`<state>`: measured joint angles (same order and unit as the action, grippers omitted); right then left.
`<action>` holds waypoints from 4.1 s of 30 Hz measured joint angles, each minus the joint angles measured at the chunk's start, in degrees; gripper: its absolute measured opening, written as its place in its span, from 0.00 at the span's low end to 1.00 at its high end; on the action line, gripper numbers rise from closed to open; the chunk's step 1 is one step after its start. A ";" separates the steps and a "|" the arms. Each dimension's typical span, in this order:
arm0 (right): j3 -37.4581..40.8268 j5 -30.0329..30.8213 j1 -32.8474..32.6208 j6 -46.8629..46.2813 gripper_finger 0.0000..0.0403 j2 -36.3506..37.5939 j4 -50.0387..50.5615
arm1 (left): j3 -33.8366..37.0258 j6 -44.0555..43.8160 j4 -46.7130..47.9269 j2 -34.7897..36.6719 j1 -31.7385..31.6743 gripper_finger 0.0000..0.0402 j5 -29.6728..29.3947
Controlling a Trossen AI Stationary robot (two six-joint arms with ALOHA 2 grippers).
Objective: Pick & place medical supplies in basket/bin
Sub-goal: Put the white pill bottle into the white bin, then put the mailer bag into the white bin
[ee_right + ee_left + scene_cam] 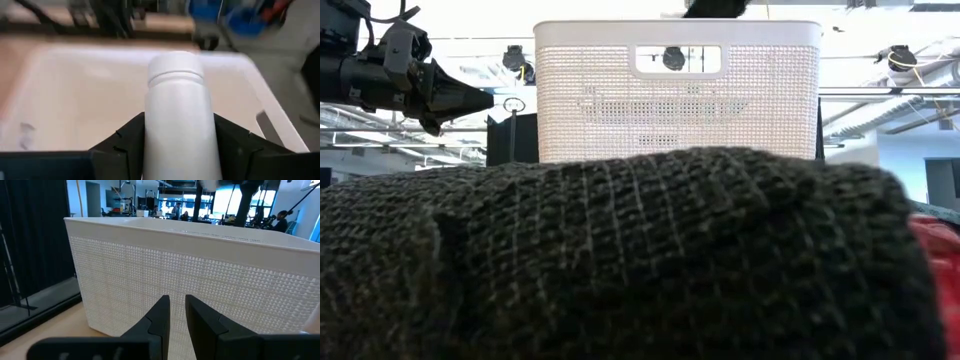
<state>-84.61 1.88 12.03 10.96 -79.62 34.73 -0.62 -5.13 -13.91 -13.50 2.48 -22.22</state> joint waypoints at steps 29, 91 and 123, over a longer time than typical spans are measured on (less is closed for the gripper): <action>2.76 -6.42 7.54 22.87 0.46 -32.81 4.62 | 0.00 0.79 0.45 0.00 0.02 0.16 -0.28; 64.88 -2.87 -21.02 -11.58 0.00 63.15 -36.40 | 0.00 -1.28 0.26 0.02 0.02 0.16 9.78; 79.33 2.44 -21.00 -1.24 0.00 65.38 -53.72 | -36.62 17.07 16.50 -45.66 37.39 0.16 -25.78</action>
<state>-5.28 4.32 -8.98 9.72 -14.24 -18.99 -37.24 11.94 2.59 -59.16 39.87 -47.99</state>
